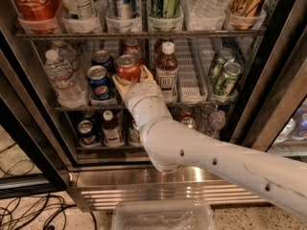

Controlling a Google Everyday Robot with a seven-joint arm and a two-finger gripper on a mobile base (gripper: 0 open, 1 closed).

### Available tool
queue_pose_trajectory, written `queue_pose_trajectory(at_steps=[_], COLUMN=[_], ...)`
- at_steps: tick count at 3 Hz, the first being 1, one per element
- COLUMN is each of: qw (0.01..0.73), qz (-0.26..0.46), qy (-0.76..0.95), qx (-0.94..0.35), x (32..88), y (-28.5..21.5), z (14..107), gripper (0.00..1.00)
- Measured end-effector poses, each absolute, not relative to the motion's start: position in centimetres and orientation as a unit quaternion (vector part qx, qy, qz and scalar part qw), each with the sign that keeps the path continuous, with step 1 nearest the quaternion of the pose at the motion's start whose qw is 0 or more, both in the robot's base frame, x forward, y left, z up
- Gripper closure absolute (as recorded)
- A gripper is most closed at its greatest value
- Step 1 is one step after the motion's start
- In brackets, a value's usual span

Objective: Pick coke can from middle shelf of fridge

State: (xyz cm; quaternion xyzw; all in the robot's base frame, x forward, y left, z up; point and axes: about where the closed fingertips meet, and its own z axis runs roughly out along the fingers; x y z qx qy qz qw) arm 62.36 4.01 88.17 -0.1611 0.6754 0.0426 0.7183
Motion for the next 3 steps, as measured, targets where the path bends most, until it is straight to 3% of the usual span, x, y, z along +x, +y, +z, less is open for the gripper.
queue_pose_trajectory(at_steps=[3], qw=[0.665], qz=[0.038], qy=[0.715], qx=[-0.212], x=[59.3], y=[-1.1], z=[90.8], gripper=[1.00])
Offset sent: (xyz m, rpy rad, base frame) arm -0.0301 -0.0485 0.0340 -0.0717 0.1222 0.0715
